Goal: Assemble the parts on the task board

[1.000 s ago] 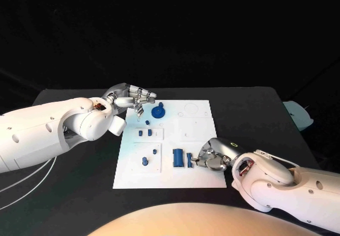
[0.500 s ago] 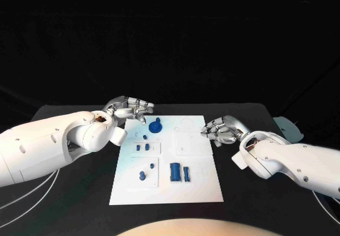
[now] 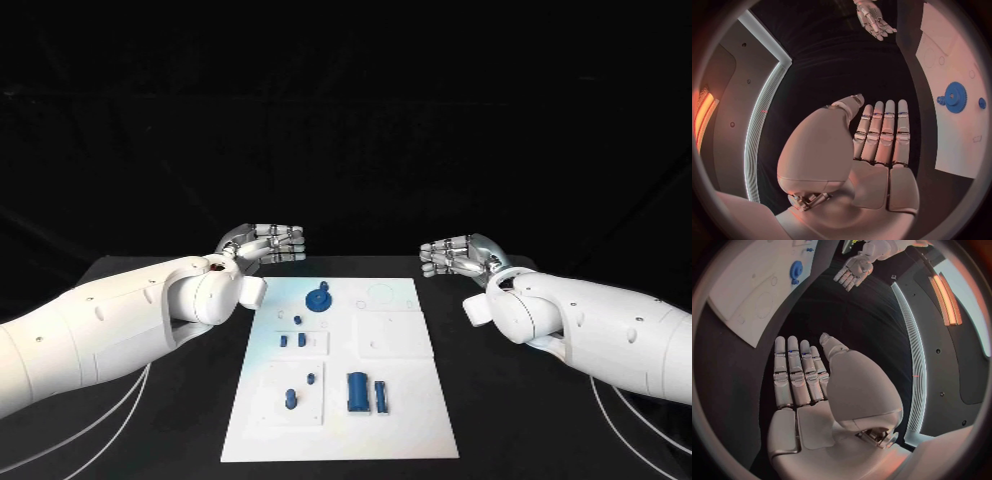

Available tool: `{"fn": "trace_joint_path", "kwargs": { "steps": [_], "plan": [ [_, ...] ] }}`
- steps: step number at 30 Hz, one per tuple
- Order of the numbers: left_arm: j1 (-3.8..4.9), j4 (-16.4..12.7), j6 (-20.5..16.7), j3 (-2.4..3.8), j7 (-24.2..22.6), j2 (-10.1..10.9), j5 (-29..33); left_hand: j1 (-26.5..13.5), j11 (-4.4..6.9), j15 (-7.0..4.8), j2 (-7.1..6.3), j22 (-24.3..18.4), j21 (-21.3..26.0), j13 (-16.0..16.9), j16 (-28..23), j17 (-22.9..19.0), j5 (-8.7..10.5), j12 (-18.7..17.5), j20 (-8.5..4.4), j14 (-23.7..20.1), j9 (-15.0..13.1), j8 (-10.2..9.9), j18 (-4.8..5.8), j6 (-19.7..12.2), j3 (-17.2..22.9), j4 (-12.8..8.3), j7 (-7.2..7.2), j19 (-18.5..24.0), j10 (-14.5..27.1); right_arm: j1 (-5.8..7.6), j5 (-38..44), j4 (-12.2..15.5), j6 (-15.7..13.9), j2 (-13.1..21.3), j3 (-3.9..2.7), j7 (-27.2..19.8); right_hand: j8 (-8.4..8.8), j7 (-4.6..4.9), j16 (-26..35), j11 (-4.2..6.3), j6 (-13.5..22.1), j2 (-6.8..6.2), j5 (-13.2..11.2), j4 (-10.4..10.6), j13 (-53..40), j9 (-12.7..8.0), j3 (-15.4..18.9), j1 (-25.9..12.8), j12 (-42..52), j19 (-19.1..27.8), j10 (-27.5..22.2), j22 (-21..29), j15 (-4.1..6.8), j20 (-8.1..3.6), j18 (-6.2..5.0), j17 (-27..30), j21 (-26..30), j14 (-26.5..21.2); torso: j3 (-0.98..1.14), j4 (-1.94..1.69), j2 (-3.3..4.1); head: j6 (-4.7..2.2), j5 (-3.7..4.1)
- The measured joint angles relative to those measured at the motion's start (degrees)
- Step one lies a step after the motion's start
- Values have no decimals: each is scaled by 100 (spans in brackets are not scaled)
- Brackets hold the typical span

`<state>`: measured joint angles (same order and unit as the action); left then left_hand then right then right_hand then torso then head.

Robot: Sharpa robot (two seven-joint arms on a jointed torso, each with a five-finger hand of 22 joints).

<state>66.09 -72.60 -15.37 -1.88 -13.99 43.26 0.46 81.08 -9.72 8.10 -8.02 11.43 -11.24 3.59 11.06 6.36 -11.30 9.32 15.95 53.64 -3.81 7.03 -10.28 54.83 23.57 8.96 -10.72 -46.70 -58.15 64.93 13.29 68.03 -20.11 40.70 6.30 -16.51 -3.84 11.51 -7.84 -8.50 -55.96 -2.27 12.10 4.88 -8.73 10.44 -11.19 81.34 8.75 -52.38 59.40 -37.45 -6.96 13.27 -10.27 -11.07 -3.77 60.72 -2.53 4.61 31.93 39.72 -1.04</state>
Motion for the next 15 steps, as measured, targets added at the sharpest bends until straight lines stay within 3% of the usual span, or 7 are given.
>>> {"fn": "trace_joint_path", "kwargs": {
  "steps": [3,6,7,9,11,12,15],
  "plan": [
    [-33,100,-58,-1,-100,-73,131,-81,-13,55,18,-220,268,-12,-279,-155,0,-203,43,-31,13,-110,0,-59,-180,-12,40,-41,-6,6,-222,-92,114,-90,-11,-145,14,-8,179,5,14,13,-91,-125,262,-142,-15,-182,-87,-58,68,330,3,-9,1,192,4,72,10,-11,-20,-27,-14],
    [-35,82,-66,-5,-94,-51,131,-908,81,-19,99,-331,378,-125,-379,-321,108,-291,-115,-558,133,-204,9,-591,-412,-97,145,415,579,5,-230,-55,103,-74,-14,-146,145,-126,290,76,569,83,-211,-253,382,-248,100,-1015,-176,471,-536,707,76,-142,2,305,135,-545,12,-14,-21,-30,-15],
    [-36,68,-73,-4,-91,-47,130,-1201,119,-50,127,-364,407,-160,-418,-369,152,-318,-177,-752,172,-269,97,-791,-492,-128,186,587,791,0,-230,-35,91,-57,-22,-143,179,-166,352,105,763,105,-249,-290,444,-280,137,-1287,-200,656,-743,824,99,-188,61,338,171,-758,13,-19,-21,-42,-10],
    [-52,3,-108,8,-91,-41,126,-1725,174,-110,180,-422,460,-212,-467,-441,225,-367,-289,-1103,226,-380,139,-1146,-635,-186,253,898,1170,-22,-232,44,39,-18,-54,-141,234,-240,462,166,1130,139,-323,-354,554,-338,201,-1809,-256,1006,-1141,1048,147,-275,145,395,225,-1163,24,-38,-21,-73,-1],
    [-82,-93,-161,17,-103,-38,123,-2300,251,-172,236,-490,526,-260,-525,-503,306,-468,-408,-1488,275,-481,195,-1539,-792,-250,327,1239,1591,-53,-251,170,-29,14,-92,-145,277,-321,564,227,1531,168,-401,-407,653,-401,276,-2374,-310,1386,-1571,1290,283,-371,158,459,257,-1604,47,-76,-25,-133,14],
    [-110,-173,-212,24,-121,-33,121,-2525,281,-198,260,-512,549,-275,-555,-523,343,-526,-455,-1639,290,-514,231,-1692,-851,-275,355,1373,1755,-79,-274,283,-92,36,-123,-157,277,-353,595,251,1689,177,-434,-415,688,-427,316,-2596,-333,1535,-1740,1386,341,-406,232,485,273,-1777,59,-99,-29,-166,22],
    [-181,-388,-393,47,-193,-4,114,-3164,361,-283,435,-585,692,-306,-729,-567,433,-677,-587,-2067,328,-585,289,-2127,-1023,-353,439,1750,2221,-144,-346,602,-289,85,-215,-223,311,-446,666,338,2144,196,-525,-450,762,-504,403,-3240,-512,1966,-2231,1660,480,-513,282,558,301,-2276,114,-204,-42,-299,50]
  ]
}}
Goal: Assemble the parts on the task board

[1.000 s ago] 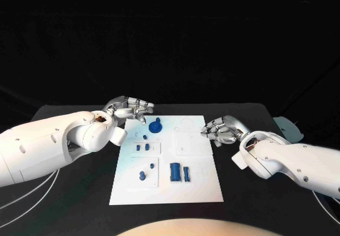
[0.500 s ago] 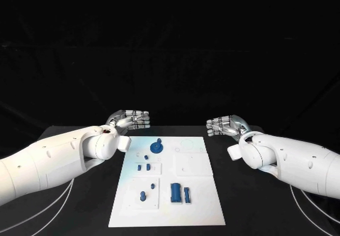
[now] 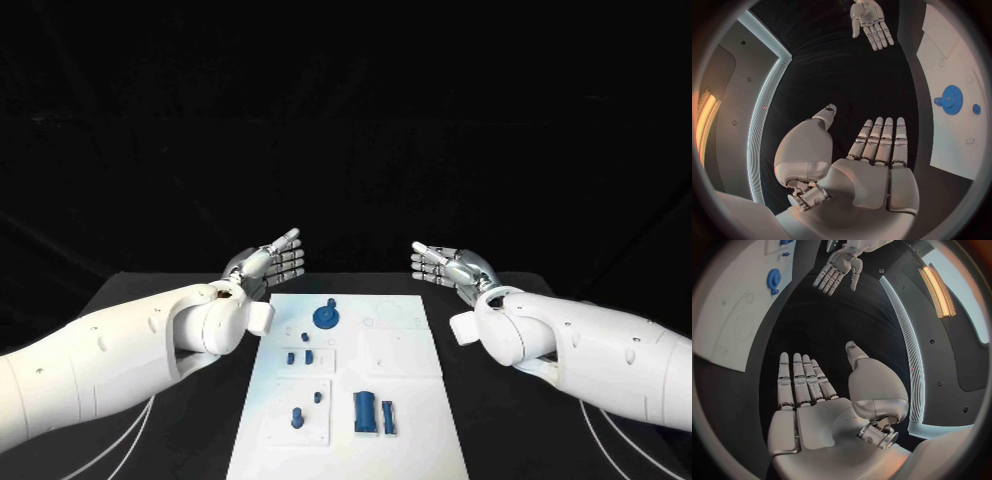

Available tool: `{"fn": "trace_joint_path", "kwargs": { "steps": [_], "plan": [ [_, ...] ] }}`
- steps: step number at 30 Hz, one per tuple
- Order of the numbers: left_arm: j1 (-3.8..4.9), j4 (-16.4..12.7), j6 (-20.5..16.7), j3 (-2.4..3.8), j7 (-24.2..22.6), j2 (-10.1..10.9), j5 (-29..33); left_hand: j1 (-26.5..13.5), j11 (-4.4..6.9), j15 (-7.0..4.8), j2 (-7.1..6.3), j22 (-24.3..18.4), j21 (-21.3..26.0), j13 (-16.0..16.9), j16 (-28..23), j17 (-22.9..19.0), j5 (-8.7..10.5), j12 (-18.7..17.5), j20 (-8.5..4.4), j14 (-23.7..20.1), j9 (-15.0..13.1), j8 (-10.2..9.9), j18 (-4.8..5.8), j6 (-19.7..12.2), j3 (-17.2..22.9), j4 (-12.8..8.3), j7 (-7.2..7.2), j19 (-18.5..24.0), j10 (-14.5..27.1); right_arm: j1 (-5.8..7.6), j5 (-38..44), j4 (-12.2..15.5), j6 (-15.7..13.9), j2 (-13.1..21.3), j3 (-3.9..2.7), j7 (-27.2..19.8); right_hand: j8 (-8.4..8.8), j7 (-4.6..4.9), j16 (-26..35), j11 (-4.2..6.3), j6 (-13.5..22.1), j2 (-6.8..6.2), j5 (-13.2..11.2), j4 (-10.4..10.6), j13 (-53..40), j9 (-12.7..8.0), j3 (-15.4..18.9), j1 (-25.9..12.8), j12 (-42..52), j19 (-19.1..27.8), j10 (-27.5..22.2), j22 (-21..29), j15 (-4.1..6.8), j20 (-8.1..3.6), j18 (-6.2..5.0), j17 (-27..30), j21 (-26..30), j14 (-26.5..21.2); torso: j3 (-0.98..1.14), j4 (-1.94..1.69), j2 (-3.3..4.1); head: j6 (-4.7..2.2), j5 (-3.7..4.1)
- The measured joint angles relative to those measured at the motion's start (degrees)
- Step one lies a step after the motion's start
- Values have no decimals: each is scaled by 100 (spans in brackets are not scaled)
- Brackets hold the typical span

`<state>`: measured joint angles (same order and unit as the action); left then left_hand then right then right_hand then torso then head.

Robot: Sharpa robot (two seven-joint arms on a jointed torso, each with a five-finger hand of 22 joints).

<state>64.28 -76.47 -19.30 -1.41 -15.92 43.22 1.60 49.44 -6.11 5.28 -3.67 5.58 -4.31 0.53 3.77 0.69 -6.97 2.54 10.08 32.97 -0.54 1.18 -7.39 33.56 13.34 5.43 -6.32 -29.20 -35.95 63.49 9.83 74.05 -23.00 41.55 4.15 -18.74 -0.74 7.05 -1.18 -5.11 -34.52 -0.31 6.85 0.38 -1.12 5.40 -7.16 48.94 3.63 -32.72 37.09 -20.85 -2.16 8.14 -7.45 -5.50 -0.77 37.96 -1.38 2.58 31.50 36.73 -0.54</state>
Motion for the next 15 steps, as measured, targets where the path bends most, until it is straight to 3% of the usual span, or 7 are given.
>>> {"fn": "trace_joint_path", "kwargs": {
  "steps": [2,4,6,9,10,11,15],
  "plan": [
    [-65,-209,-214,24,-92,33,-7,-376,45,-124,99,-99,109,-16,-99,-18,51,-68,-75,-249,14,-12,29,-254,-107,-107,48,222,273,-66,-87,313,-217,55,-88,-81,12,-57,15,118,265,10,-53,-5,28,-117,59,-372,-97,249,-282,159,58,-63,40,101,25,-291,40,-77,-9,-87,20],
    [-132,-415,-445,46,-198,61,-13,-735,130,-235,173,-219,200,-26,-180,-32,103,-123,-150,-487,23,-47,56,-497,-214,-214,115,432,533,-124,-179,598,-434,108,-164,-177,33,-105,49,222,508,16,-101,-17,51,-226,106,-717,-169,481,-543,306,102,-120,40,214,27,-559,68,-129,-16,-144,34],
    [-212,-664,-749,68,-351,86,-21,-1057,251,-314,225,-312,265,-27,-228,-42,145,-143,-215,-703,29,-47,116,-717,-301,-302,235,625,767,-187,-304,903,-712,163,-242,-306,33,-153,50,301,740,19,-172,-25,69,-313,135,-1045,-221,701,-794,447,134,-173,131,307,27,-814,97,-180,-23,-192,45],
    [-297,-948,-1176,98,-569,107,-35,-1562,403,-405,287,-416,321,-37,-271,-49,339,-190,-318,-1040,34,-78,123,-1060,-419,-420,405,923,1135,-255,-478,1220,-1093,229,-325,-489,33,-342,81,394,1085,25,-372,-27,86,-410,308,-1539,-264,1031,-1172,656,170,-255,132,410,33,-1196,119,-218,-27,-221,52],
    [-318,-1018,-1303,104,-637,114,-41,-1693,433,-419,299,-436,330,-37,-292,-53,390,-190,-346,-1131,36,-79,194,-1147,-444,-444,438,1003,1231,-270,-528,1296,-1202,248,-344,-541,33,-393,81,411,1178,27,-417,-29,89,-430,363,-1668,-285,1118,-1268,712,175,-303,141,431,49,-1298,122,-227,-28,-226,53],
    [-336,-1076,-1415,110,-696,122,-48,-1820,461,-437,308,-456,352,-37,-308,-54,436,-191,-370,-1214,38,-78,206,-1236,-487,-453,463,1076,1323,-286,-574,1363,-1301,265,-365,-588,33,-439,81,426,1268,28,-457,-30,91,-445,416,-1795,-298,1190,-1364,766,182,-376,198,448,49,-1395,125,-232,-30,-229,53],
    [-396,-1265,-1859,127,-928,143,-67,-2284,534,-481,337,-503,365,-43,-312,-55,560,-220,-481,-1522,43,-78,431,-1550,-612,-496,546,1348,1662,-324,-746,1550,-1669,305,-407,-764,33,-566,81,465,1594,28,-567,-32,97,-490,558,-2256,-298,1494,-1713,962,197,-584,417,497,49,-1749,133,-250,-31,-233,53]
  ]
}}
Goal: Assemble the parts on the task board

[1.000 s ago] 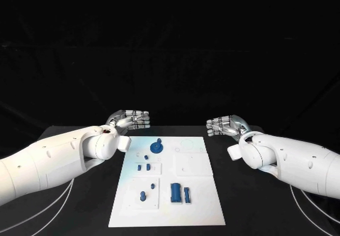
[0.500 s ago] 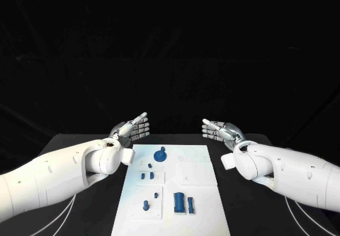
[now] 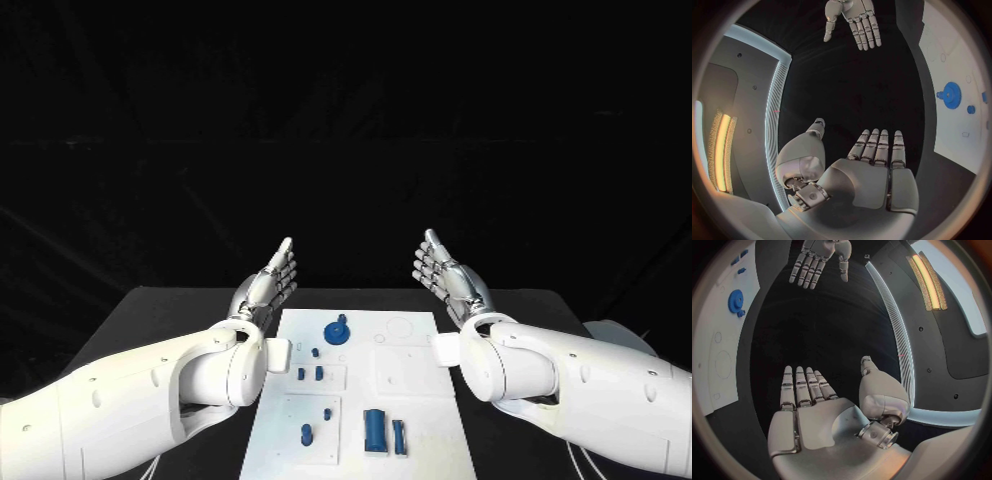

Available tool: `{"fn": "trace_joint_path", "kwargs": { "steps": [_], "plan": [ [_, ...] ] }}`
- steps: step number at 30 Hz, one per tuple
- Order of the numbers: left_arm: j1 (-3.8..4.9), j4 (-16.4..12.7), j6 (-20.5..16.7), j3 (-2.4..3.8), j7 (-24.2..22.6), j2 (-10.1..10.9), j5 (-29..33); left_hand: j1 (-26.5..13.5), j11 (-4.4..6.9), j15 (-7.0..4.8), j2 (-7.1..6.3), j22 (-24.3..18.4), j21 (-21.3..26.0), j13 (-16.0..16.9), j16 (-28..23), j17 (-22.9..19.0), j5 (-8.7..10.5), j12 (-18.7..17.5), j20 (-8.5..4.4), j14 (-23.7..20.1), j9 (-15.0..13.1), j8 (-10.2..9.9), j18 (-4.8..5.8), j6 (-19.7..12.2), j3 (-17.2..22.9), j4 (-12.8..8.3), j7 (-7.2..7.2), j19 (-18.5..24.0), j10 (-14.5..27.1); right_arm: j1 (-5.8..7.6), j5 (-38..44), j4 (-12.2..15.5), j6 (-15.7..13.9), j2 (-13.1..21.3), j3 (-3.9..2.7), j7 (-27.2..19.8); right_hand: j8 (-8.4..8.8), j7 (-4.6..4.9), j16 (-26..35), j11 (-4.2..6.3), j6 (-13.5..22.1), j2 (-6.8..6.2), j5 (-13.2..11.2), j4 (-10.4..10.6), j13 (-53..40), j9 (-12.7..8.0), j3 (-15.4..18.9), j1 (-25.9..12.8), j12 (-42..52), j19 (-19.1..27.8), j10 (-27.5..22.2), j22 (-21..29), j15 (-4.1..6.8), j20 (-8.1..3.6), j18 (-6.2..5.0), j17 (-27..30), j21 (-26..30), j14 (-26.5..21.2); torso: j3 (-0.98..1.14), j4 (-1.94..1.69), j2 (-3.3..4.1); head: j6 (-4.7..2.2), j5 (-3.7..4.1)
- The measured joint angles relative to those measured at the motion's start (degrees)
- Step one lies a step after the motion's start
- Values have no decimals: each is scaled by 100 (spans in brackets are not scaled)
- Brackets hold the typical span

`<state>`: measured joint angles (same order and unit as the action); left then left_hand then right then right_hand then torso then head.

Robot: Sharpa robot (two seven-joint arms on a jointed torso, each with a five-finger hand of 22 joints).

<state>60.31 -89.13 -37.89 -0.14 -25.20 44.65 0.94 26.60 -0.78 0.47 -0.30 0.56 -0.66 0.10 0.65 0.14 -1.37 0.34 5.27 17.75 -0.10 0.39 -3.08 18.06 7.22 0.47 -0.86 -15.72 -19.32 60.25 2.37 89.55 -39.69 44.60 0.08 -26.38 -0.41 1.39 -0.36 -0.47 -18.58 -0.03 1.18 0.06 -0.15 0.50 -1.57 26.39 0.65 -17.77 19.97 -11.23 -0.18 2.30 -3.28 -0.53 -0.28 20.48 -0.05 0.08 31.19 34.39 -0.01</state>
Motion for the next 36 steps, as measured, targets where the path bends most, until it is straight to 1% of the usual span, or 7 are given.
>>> {"fn": "trace_joint_path", "kwargs": {
  "steps": [3,7,13,26,29,31,36],
  "plan": [
    [-15,-57,-224,6,-121,6,-8,-334,28,-21,13,-24,24,-3,-24,-4,46,0,-197,-226,3,0,126,-230,-91,-18,34,197,242,-4,-83,28,-166,5,-4,-81,0,-57,0,20,230,2,-40,-5,4,-20,55,-330,-30,228,-246,142,8,-95,108,21,0,-257,4,-4,0,-1,0],
    [-16,-66,-381,7,-210,8,-18,-651,54,-30,21,-35,24,-4,-24,-7,66,0,-363,-437,4,0,133,-440,-168,-34,58,365,475,-6,-150,29,-280,11,-4,-148,0,-95,0,33,454,3,-66,4,7,-30,78,-642,-30,442,-485,275,12,-149,131,30,0,-502,4,-5,-1,-2,0],
    [-16,-67,-500,8,-289,9,-26,-1081,67,-43,27,-44,23,-4,-24,-8,87,0,-475,-722,3,0,226,-733,-483,-38,75,620,789,-6,-213,30,-375,11,-4,-201,21,-121,0,41,756,4,-74,3,7,-39,110,-1066,-30,724,-810,458,19,-200,208,41,0,-835,5,-8,-1,-2,0],
    [-16,-68,-587,8,-346,9,-31,-1724,77,-48,38,-50,46,-3,-44,-7,109,0,-529,-1149,1,0,226,-1154,-658,-48,78,995,1252,-7,-256,32,-447,10,-4,-244,21,-147,0,45,1211,1,-88,-12,5,-43,126,-1719,-30,1157,-1304,991,13,-218,209,46,0,-1335,5,-8,-1,-2,1],
    [-17,-70,-593,8,-351,9,-33,-2080,84,-48,33,-50,46,-2,-44,-6,109,0,-527,-1612,1,-19,224,-1638,-705,-49,87,1494,1688,-7,-260,32,-453,10,-5,-247,21,-141,0,46,1752,2,-88,-12,5,-43,126,-2189,-30,1708,-1843,1102,16,-227,295,46,-1,-1889,5,-8,-1,-2,1],
    [-17,-70,-596,8,-354,9,-33,-2523,77,-46,31,-50,45,-2,-44,-6,109,0,-527,-1744,1,-20,225,-1771,-705,-49,92,1551,1887,-7,-263,32,-456,10,-5,-250,21,-140,0,47,1837,1,-88,-12,5,-43,126,-2580,-30,1749,-1967,1110,22,-230,295,46,-1,-2010,5,-8,-1,-2,1],
    [-17,-69,-600,8,-357,10,-33,-2617,77,-46,30,-49,45,-2,-44,-6,109,0,-527,-1744,4,-20,225,-1777,-705,-49,89,1551,1905,-7,-266,32,-459,10,-5,-252,21,-140,0,50,1838,1,-88,-12,6,-42,126,-2607,-30,1749,-1970,1117,19,-230,295,45,-1,-2019,5,-8,-1,-2,1]
  ]
}}
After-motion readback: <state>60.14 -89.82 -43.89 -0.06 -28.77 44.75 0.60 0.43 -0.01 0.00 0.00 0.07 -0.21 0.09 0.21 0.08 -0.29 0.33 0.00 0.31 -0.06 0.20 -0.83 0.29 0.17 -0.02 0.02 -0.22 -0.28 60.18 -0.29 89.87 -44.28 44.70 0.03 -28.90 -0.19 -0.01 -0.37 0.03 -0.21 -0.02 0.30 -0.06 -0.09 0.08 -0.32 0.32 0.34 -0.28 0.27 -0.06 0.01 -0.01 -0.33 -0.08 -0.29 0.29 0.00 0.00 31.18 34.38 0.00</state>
